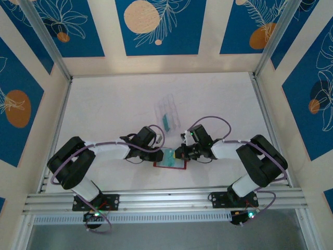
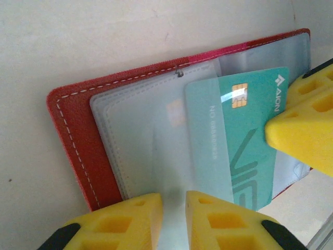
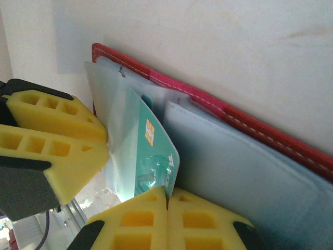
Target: Put the credit cards into the card holder
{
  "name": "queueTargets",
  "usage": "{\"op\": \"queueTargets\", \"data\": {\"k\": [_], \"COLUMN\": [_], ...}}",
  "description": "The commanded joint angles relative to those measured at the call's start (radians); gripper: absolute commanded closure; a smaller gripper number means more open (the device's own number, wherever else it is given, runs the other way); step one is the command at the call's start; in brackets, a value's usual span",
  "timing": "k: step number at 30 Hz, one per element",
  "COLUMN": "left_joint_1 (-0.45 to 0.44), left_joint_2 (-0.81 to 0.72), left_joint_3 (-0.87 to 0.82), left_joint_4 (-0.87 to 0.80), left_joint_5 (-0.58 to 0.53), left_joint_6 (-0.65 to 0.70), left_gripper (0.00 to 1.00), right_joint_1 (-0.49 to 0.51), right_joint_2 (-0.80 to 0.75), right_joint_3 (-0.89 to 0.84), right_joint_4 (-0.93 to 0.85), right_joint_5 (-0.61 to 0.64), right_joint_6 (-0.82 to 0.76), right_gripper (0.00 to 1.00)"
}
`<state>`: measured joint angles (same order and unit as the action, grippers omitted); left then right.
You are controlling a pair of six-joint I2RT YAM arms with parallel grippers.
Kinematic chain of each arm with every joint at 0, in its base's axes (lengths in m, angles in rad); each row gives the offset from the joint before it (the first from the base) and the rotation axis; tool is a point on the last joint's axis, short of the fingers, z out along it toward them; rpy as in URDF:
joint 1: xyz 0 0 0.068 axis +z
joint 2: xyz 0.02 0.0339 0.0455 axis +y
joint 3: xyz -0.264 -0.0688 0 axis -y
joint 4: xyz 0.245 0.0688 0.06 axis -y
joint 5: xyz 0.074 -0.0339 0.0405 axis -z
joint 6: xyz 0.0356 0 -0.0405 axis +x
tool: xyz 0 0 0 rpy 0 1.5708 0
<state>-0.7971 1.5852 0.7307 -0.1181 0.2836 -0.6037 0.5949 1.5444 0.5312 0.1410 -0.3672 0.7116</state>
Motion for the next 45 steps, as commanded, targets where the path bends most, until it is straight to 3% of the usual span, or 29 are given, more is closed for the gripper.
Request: {"op": "queueTargets", "data": {"k": [1,18,23,26,34,45], "left_joint_1": [-0.009,-0.003,0.07,0.109,0.118,0.079], "left_joint_2": [0.047,-0.038,-0.138,-0.171,-0.107,-0.024], "left_joint_3": [-0.036,-0.068,-0.112,-0.125,-0.152,-0.152], "left_joint_4": [-0.058,-0.02,0.007,-0.024,-0.007,0.058], "left_joint_5": [-0.031,0.027,0.079,0.055,0.052,0.056], "left_joint_6": [-0.016,-0.07,-0.112,-0.096,-0.066,-0.086], "left_gripper": [0.78,0.78,0.78,0.8,0.89,0.89], "right_joint_1": [0.029,0.093,0.088,0.088,0.098,0.155], "right_joint_2": [0.046,0.163,0.146,0.153,0.204,0.176], "right_joint_3": [0.033,0.114,0.129,0.148,0.194,0.234], "right_joint_4": [-0.056,0.012,-0.058,-0.092,-0.135,-0.156], "right_joint_5": [0.006,-0.001,0.02,0.016,-0.001,0.048], "right_joint_6": [0.001,0.061,0.028,0.008,-0.012,-0.021], "right_gripper": [1.0,1.0,1.0,1.0,1.0,0.93]}}
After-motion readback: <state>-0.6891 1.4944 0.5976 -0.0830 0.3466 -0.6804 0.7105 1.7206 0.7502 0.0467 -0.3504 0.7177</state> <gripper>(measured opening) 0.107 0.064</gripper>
